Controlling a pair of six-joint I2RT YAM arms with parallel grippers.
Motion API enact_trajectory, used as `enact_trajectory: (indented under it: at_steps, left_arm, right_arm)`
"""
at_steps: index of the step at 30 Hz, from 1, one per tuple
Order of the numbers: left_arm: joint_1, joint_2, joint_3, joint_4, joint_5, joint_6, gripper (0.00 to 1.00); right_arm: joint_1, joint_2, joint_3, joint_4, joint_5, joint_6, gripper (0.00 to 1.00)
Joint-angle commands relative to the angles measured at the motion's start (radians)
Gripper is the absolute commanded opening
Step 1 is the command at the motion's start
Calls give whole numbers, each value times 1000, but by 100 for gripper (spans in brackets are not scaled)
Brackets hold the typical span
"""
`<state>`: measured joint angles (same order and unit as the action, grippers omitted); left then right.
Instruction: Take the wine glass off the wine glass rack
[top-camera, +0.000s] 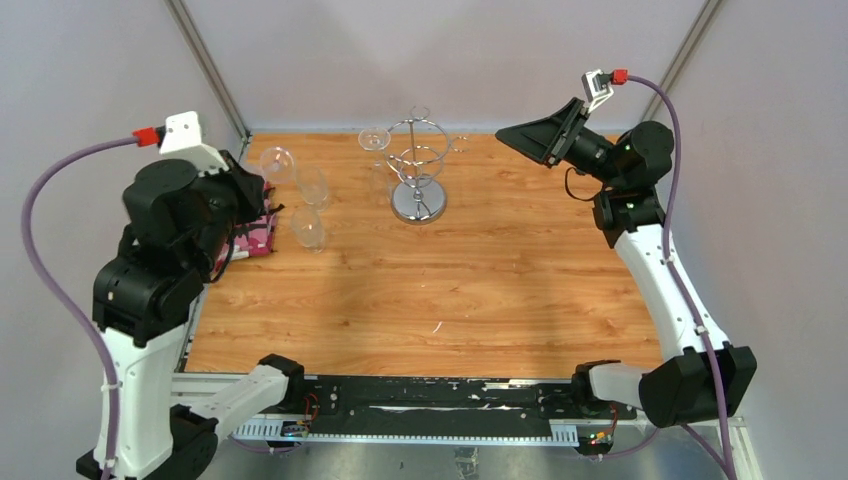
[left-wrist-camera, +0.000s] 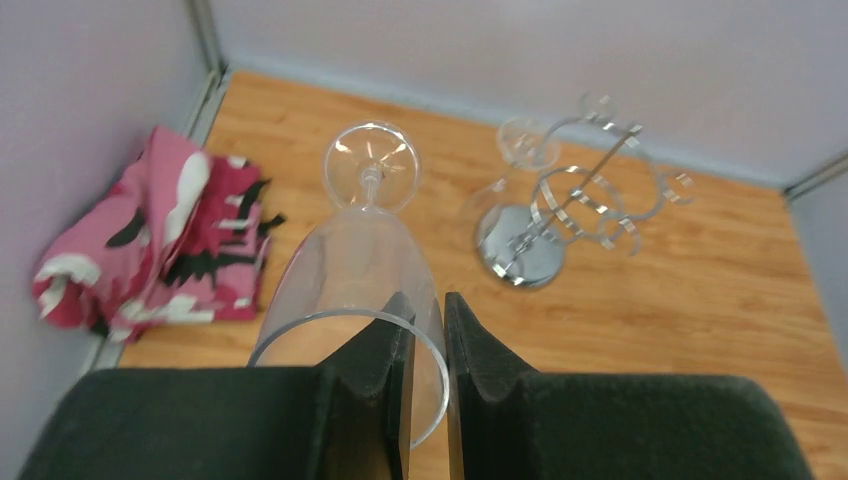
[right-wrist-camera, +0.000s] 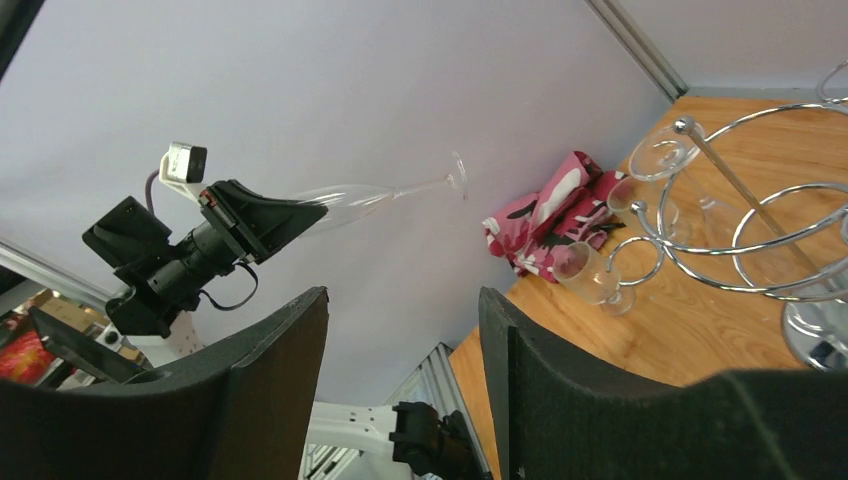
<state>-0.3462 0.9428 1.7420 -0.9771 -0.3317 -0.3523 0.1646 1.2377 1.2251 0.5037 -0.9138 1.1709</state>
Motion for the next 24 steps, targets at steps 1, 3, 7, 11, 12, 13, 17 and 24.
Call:
enact_trajectory:
  at_steps: [1,3,7,11,12,13,17,24]
  left_arm:
    - [0,73,11,-214,-74,37,0]
    - [0,79,-12,-223,-12,32,0]
    - [0,91,-16,-300,-41,9,0]
    - [0,125,13,-416,3,-33,0]
    - [0,124,6,-433,42,-36,0]
    - [0,124,-7,-441,85,-34,0]
    - [-10,116,-137,-441,136,-61,0]
    - [-10,110,-336,-340,110,-109,0]
  right_arm:
    - [-30,-33,43,-186,-2,-146,61]
    - [-36,-30,49,-210,-5,-154,61]
    - [-41,-4,68,-251,-8,-160,61]
    - [-42,24,79,-268,-17,-153,60]
    - [-43,30,79,-268,-16,-149,60]
    - [-43,34,79,-268,-17,-146,60]
    - [-46,43,71,-256,-26,-130,60]
    - [-57,39,40,-232,-36,-110,59]
